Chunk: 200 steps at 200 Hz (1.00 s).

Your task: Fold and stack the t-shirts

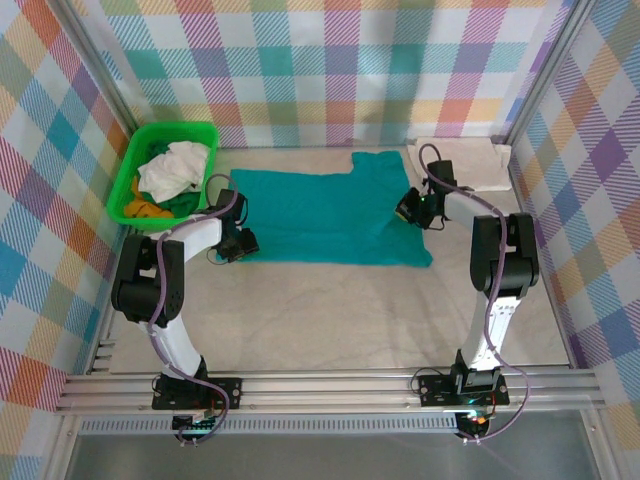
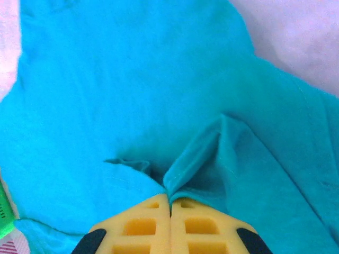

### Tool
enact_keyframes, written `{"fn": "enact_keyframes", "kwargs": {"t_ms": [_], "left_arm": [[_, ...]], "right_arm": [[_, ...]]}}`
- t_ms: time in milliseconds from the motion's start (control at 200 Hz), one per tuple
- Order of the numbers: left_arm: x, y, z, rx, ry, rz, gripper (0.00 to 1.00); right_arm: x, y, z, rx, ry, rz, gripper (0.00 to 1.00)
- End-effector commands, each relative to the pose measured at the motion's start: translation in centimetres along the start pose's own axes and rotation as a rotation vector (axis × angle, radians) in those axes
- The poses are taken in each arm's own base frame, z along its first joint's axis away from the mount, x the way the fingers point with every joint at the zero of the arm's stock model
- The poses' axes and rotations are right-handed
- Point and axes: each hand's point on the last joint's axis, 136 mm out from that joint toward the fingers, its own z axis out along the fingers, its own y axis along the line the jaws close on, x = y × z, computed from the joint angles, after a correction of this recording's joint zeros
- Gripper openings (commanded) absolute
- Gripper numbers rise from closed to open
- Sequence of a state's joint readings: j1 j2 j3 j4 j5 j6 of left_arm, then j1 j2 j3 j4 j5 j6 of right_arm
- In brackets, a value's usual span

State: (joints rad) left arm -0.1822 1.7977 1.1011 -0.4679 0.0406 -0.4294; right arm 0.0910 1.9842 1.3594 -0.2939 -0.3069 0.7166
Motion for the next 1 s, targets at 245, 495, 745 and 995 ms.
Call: {"fn": "enact_keyframes", "kwargs": {"t_ms": [245,495,745,995], "left_arm": [[0.5,0.4,-0.5,-0.018,-0.004,0.012,0.39],[0.1,0.5,-0.6,-0.028,-0.023,0.011,0.40],[-0.5,0.3,0.8,-0.022,-0.019,-0.004,0.39],[0.1,0.8,2.1,0.000,0.015,-0.045,0.35]], "right_arm": [[-2.0,1.0,0.2,0.031,0.006,-0.055,0.17],[-1.8,3.2,-4.1,0.017,-0.070,-0.118,0.34],[2.1,0.5,-3.0,0.059,-0.012,-0.101,0.27],[5.3,-3.1,-0.2,0.078,0.074,-0.019,0.13]]}}
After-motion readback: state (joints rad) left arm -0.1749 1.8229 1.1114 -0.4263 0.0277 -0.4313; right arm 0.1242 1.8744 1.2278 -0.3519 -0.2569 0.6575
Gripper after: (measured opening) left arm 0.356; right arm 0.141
